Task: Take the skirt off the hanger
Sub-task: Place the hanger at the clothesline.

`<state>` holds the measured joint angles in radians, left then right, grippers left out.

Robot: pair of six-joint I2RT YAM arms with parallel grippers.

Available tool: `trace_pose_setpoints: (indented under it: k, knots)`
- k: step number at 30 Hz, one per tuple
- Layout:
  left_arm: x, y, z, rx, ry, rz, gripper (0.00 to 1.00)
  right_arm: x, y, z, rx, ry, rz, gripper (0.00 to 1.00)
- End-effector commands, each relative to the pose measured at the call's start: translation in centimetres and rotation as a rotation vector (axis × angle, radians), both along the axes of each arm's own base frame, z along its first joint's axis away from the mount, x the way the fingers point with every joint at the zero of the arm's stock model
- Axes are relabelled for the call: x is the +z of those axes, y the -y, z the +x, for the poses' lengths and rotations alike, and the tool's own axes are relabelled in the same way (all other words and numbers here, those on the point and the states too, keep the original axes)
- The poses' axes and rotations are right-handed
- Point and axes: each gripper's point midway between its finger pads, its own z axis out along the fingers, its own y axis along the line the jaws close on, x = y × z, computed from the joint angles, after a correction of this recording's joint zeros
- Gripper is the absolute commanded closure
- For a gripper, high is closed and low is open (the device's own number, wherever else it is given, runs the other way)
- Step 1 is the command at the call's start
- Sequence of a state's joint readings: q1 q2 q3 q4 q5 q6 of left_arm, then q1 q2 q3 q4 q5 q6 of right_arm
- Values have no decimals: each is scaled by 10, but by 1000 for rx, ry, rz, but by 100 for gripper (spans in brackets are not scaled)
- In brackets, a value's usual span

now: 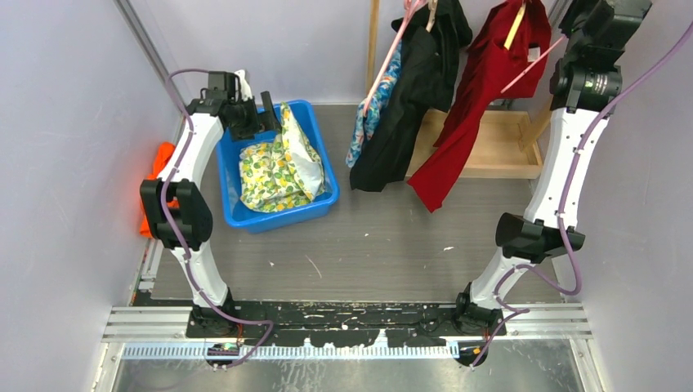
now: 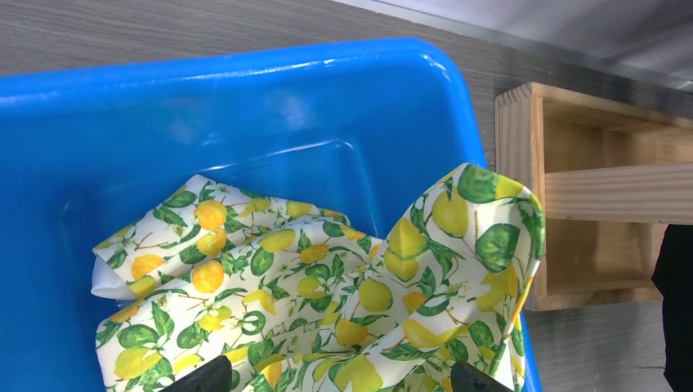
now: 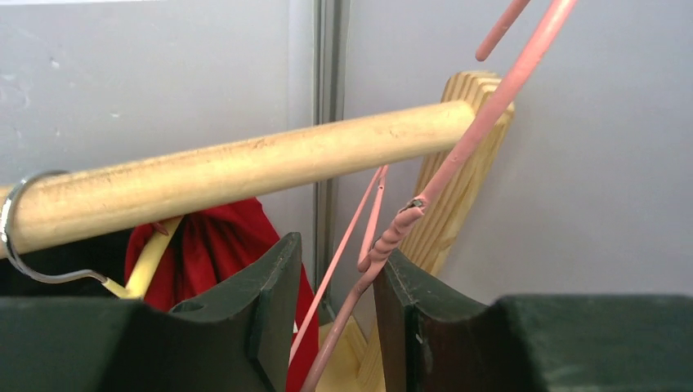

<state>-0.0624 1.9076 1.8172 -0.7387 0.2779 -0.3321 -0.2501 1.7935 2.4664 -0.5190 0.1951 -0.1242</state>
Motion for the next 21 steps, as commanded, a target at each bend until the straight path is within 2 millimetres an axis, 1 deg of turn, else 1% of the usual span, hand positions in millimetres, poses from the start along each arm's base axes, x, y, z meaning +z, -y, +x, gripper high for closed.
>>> trace_pose_setpoints:
  k: [1,9,12,16,19,21]
  knots:
    - [26,-6,11,5,79,23,1,49,-9,-10,58,170,-19,99]
    - [38,-11,14,24,108,44,1,34,-3,29,151,191,36,99]
    - [38,-13,13,33,108,53,1,25,2,43,184,189,67,99]
    - [38,-16,12,47,111,63,0,10,11,54,203,171,101,99]
    - [37,-16,13,54,111,61,1,0,18,59,214,155,133,99]
    - [37,-16,13,55,110,57,1,-14,19,63,222,121,149,99]
